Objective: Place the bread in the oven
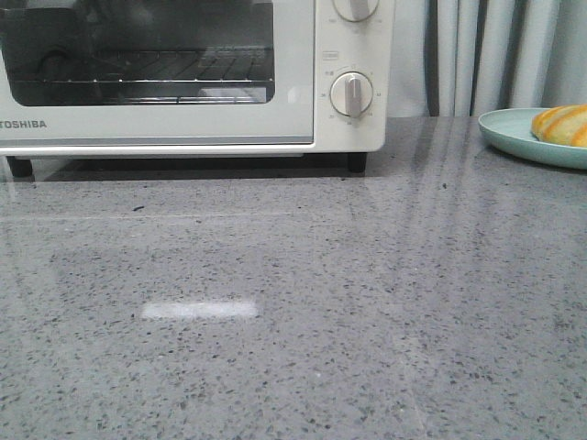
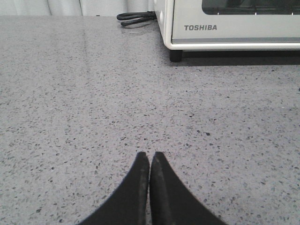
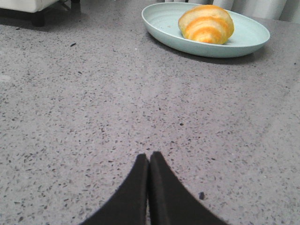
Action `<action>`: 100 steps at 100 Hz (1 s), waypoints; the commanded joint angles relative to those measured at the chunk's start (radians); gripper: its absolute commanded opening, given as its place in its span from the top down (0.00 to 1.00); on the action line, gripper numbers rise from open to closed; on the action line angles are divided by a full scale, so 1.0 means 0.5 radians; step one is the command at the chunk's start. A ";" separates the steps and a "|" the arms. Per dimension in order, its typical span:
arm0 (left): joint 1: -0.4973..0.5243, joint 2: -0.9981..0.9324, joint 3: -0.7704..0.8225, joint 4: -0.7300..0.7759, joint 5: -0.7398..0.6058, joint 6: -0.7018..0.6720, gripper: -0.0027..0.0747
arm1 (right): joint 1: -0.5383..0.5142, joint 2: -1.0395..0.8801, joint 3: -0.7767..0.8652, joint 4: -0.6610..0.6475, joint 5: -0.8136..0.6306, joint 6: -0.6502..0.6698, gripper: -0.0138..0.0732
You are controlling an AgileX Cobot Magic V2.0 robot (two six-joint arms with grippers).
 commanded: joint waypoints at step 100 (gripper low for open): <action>-0.002 -0.062 0.044 0.054 -0.182 -0.010 0.99 | -0.002 -0.042 0.027 -0.074 -0.204 -0.011 0.90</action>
